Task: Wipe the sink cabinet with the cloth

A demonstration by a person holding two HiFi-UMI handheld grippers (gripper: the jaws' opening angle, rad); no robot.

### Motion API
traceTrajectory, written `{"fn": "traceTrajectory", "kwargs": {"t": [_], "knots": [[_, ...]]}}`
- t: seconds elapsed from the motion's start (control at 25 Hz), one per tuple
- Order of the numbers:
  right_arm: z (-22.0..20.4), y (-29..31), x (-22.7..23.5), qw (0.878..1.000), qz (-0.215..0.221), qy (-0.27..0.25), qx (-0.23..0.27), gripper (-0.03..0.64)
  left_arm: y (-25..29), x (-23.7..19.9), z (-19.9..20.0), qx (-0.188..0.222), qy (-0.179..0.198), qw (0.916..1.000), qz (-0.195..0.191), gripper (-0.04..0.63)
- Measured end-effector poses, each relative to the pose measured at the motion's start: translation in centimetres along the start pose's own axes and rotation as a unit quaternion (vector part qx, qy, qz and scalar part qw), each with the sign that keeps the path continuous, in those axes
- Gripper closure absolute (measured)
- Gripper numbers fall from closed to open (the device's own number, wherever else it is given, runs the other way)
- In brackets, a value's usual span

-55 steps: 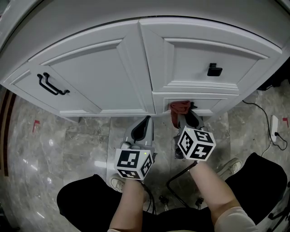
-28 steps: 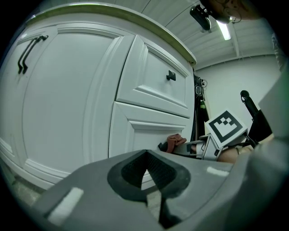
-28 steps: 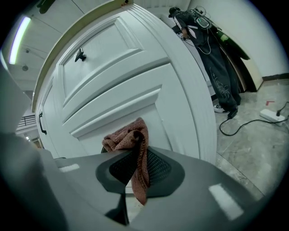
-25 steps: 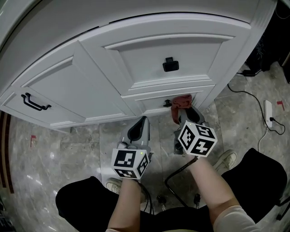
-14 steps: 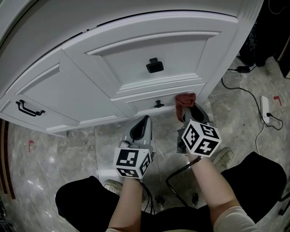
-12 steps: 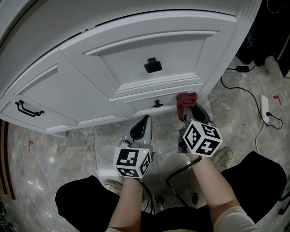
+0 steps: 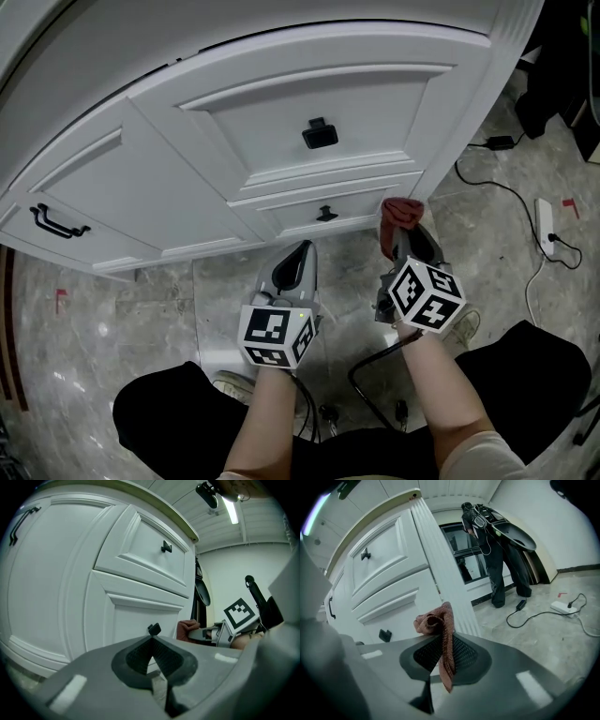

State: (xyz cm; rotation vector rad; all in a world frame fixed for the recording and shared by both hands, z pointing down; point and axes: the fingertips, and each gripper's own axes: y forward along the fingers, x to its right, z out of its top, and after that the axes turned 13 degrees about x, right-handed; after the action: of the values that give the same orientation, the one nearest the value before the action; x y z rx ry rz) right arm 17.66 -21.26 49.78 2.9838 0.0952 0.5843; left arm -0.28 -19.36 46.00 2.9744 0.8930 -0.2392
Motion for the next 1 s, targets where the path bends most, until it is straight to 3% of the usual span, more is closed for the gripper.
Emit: {"fn": "traceTrajectory", "kwargs": {"t": [0.28,0.64,0.8,1.0], "knots": [[-7.1,-1.4,-8.4,0.995,0.076,-0.007,-0.071,0.541,-2.9,-4.5,0.3,0.001,-0.004,0.9989,0.047,0.595],[-11.7,-1.2,-19.5,0.977,0.190,-0.005,-0.096,0.541,-6.7,-9.5,0.9,0.008,-0.011,0.9953,0.096,0.595],[-12.7,-0.5,-22.2,0.973,0.213,0.001,-0.093,0.541,-7.7,-11.4,1.2,0.011,-0.014,0.9935,0.113,0.595],[-14.2,0.9,-22.4,0.974,0.205,0.018,-0.100,0.541,-8.1,-12.5,0.8,0.008,-0.015,0.9928,0.119,0.595]]}}
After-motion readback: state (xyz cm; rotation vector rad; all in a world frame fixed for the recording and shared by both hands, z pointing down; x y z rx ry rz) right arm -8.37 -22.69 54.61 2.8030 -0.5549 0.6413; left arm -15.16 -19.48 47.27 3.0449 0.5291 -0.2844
